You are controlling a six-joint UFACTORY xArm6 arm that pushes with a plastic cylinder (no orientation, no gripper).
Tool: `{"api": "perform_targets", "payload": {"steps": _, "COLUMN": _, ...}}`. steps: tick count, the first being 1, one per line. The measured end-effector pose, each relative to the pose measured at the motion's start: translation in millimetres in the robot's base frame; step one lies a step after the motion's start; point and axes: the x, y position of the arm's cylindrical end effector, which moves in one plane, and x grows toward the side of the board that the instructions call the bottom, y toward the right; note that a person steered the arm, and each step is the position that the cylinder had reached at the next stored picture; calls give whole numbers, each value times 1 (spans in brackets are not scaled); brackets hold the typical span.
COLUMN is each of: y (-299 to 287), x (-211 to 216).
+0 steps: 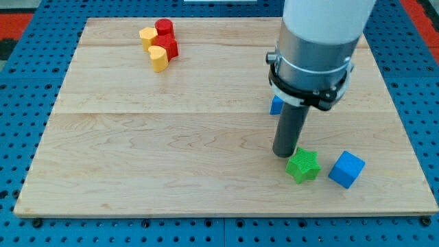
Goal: Separate the green circle and blue triangle
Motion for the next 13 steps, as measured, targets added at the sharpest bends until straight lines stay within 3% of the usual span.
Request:
{"api": "perform_targets", "payload": {"steps": 1, "y": 2, "x": -19}}
{"api": "perform_targets", "payload": {"steps": 3, "y": 94, "x": -103}}
{"api": "perform_targets", "payload": {"steps": 4, "y": 92, "x": -140}}
{"api": "perform_targets", "payload": {"steps": 5, "y": 35, "x": -126}}
{"api": "perform_targets", "payload": {"steps": 6, "y": 29, "x": -86}}
{"api": "perform_targets", "payload": {"steps": 9, "y": 0, "x": -23}}
{"api": "perform_targets", "payload": {"steps": 11, "y": -13, "x": -54}}
{"api": "perform_targets", "payload": {"steps": 13, "y": -79, "x": -7}}
